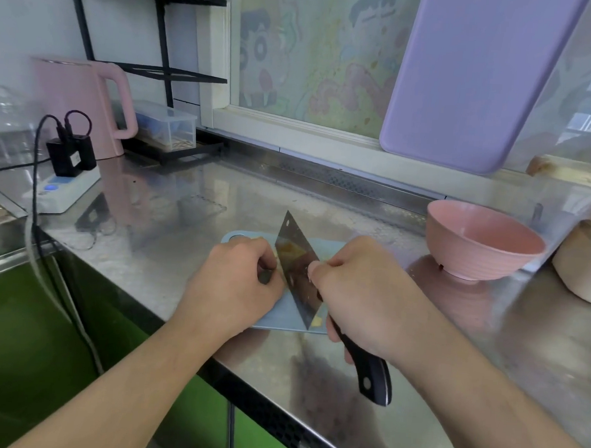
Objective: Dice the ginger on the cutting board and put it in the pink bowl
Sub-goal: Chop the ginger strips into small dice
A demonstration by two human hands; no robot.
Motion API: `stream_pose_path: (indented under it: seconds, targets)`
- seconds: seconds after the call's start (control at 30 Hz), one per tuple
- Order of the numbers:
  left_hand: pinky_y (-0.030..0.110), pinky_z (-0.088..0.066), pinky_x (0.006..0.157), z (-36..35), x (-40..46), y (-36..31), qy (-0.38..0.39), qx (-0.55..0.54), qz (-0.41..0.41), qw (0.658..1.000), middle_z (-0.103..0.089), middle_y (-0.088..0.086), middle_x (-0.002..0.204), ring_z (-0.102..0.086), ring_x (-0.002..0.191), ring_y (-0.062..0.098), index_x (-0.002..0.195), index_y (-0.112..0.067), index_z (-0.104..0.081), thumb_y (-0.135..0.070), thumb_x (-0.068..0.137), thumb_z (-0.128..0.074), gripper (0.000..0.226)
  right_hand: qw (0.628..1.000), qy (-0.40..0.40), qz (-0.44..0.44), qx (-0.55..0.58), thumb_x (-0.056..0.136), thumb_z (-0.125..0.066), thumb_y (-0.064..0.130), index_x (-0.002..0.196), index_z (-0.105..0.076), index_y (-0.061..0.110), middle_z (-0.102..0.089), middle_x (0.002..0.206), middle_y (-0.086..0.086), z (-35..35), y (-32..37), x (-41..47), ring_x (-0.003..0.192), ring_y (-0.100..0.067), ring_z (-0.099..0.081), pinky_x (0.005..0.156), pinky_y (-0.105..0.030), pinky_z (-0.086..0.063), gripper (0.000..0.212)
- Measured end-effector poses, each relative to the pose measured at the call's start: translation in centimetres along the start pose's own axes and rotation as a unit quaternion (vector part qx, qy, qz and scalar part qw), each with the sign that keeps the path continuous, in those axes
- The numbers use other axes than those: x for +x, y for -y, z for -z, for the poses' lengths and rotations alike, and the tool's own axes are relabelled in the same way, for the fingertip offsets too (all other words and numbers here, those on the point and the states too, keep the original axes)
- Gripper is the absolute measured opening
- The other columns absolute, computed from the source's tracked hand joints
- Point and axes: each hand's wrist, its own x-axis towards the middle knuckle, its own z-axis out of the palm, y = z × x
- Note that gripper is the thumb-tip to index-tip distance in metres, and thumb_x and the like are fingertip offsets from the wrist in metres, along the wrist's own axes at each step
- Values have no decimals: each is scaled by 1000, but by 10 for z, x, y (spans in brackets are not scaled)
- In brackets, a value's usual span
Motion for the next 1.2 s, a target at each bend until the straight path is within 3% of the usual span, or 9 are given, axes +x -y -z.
stream_pose_path:
  seconds: [0.17, 0.23, 0.33, 0.47, 0.6, 0.8, 0.93, 1.1, 1.2]
  targets:
    - [34, -60, 73, 0, 2, 3, -12, -22, 27, 999, -65, -21, 77, -62, 77, -2, 80, -34, -72, -33, 89, -75, 10, 999, -31, -25, 28, 105, -53, 27, 77, -63, 8, -68, 71, -11, 4, -9, 9, 60, -27, -65, 64, -34, -60, 36]
    - [35, -60, 72, 0, 3, 5, -11, -26, 29, 999, -66, -21, 76, -62, 75, -1, 78, -36, -71, -32, 91, -74, 14, 998, -24, -35, 55, 105, -52, 20, 74, -59, 6, -67, 73, -19, 5, -11, 11, 49, -24, -62, 55, -32, -57, 34]
    - [35, -59, 75, 0, 4, 7, -1, -21, 30, 999, -66, -21, 84, -63, 81, 1, 84, -36, -73, -23, 94, -68, 17, 989, -30, -62, 132, 102, -53, 16, 73, -53, -1, -67, 65, -31, 6, -14, 11, 26, -19, -51, 37, -20, -40, 33]
    - [24, -49, 70, -4, 4, 7, 13, -4, -1, 1000, -60, -22, 87, -56, 83, -4, 89, -37, -70, -27, 91, -70, 11, 985, -37, -71, 155, 101, -52, 21, 88, -64, -14, -65, 50, -19, 6, -15, 11, 29, -26, -50, 37, -21, -40, 39]
    - [27, -51, 71, -6, 4, 4, 13, 21, -38, 999, -57, -20, 88, -54, 83, 2, 89, -36, -68, -40, 91, -72, 6, 980, -37, -65, 182, 100, -52, 19, 90, -64, -17, -66, 54, -23, 3, -15, 11, 31, -25, -50, 40, -24, -43, 39]
    - [28, -53, 67, 2, 4, 2, -8, 4, 22, 1000, -63, -17, 79, -59, 75, 0, 79, -34, -67, -30, 91, -67, 12, 975, -32, -76, 206, 102, -51, 18, 92, -63, -18, -66, 55, -23, 0, -18, 12, 30, -22, -49, 39, -18, -38, 39]
    - [27, -49, 73, 2, 5, 1, 29, -2, -1, 1000, -63, -23, 87, -57, 85, -2, 90, -35, -77, -34, 97, -67, 12, 973, -27, -82, 216, 100, -50, 17, 88, -59, -16, -65, 53, -21, 0, -18, 14, 31, -24, -48, 42, -23, -41, 36]
    - [35, -53, 74, 0, 9, 5, -6, -18, 44, 999, -66, -15, 83, -60, 78, 6, 84, -28, -72, -30, 101, -59, 21, 972, -23, -81, 218, 100, -49, 14, 86, -58, -11, -70, 69, -33, -5, -16, 14, 29, -22, -53, 43, -26, -40, 30]
    - [39, -53, 80, -1, 11, 5, -27, -40, 56, 997, -68, -13, 91, -61, 86, 12, 85, -25, -70, -29, 103, -55, 23, 976, -32, -82, 198, 97, -51, 18, 90, -58, -13, -70, 80, -36, -15, -16, 16, 44, -27, -55, 47, -30, -39, 33]
